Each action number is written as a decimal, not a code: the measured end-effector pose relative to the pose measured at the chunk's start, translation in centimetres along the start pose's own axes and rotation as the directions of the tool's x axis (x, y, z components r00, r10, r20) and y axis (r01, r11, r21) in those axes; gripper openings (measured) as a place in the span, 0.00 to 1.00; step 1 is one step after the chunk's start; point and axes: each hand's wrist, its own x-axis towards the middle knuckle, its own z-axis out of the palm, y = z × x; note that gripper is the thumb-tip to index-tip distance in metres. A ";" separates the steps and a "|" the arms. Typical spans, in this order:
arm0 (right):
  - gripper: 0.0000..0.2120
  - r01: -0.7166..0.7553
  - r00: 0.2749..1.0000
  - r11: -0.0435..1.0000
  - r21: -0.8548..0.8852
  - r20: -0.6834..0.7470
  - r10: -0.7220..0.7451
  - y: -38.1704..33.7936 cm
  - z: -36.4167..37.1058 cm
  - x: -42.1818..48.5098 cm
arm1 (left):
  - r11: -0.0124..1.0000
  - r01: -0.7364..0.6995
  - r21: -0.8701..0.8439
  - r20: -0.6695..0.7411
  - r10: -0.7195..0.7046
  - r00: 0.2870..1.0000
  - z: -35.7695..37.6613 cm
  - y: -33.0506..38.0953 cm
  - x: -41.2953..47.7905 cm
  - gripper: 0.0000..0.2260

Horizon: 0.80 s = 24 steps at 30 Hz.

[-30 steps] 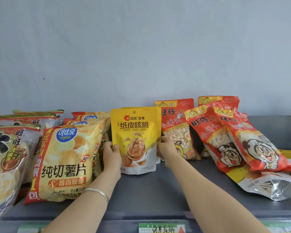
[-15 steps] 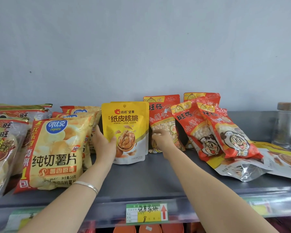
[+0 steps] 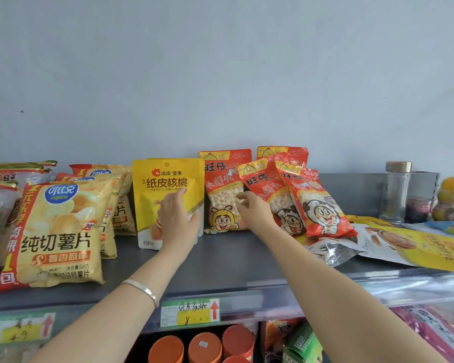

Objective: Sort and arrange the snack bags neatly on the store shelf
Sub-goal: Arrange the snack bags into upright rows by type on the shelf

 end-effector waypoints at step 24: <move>0.55 -0.381 0.921 0.841 -0.385 -0.081 0.380 11.1 -12.1 2.8 | 0.754 0.607 -0.252 0.646 -0.336 0.686 17.3 6.9 0.7 0.35</move>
